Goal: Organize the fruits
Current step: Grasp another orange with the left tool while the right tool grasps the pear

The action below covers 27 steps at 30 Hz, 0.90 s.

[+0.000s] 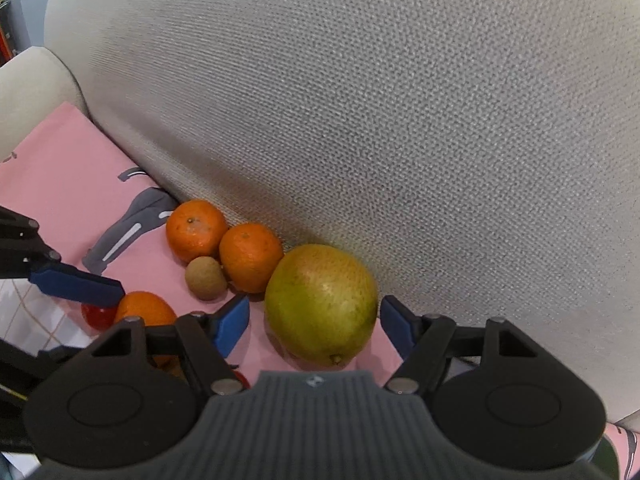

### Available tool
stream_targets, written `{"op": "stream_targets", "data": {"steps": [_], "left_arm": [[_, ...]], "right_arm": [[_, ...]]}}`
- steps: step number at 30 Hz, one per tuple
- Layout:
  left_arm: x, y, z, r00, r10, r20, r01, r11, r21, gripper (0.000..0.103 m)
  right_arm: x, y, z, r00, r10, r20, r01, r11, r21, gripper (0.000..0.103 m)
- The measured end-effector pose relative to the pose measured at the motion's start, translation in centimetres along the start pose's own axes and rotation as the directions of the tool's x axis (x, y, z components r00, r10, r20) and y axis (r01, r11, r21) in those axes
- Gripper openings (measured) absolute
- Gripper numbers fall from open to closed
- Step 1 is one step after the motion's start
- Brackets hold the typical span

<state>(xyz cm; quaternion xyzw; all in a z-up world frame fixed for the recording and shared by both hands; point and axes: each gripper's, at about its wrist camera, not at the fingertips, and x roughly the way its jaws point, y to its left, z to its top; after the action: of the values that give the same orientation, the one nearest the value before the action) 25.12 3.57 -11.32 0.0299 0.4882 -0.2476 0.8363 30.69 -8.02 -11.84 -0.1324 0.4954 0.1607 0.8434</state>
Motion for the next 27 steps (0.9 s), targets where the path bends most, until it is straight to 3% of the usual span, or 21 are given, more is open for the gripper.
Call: {"op": "stream_targets", "data": {"steps": [4,14,19,22,27], "left_arm": [[0.0,0.2,-0.1,1.000,-0.014,0.003,0.014,1.000,0.006,0.053],[0.4,-1.1,-0.1,1.000,0.028,-0.001,-0.028,0.995,0.098,0.056],[1.2,-0.7,0.1,1.000,0.029,0.005,-0.030,0.997,0.071,0.057],[1.3,-0.4,0.1,1.000,0.018,0.017,-0.018,0.999,0.028,0.052],[0.5,-0.3,0.1,0.997,0.054,0.047,-0.053,0.998,-0.019,0.050]], "right_arm": [[0.9,0.0,0.2,1.000,-0.014,-0.006,0.014,1.000,0.011,0.063],[-0.2,-0.6,-1.3,1.000,0.005,-0.003,-0.005,1.000,0.026,0.062],[0.2,-0.7,-1.2,1.000,0.007,-0.002,-0.007,0.999,0.034,0.062],[0.4,-0.8,-1.2,1.000,0.007,0.001,-0.007,1.000,0.030,0.062],[0.2,-0.5,-1.0,1.000,-0.003,0.020,0.002,0.999,0.043,0.062]]}}
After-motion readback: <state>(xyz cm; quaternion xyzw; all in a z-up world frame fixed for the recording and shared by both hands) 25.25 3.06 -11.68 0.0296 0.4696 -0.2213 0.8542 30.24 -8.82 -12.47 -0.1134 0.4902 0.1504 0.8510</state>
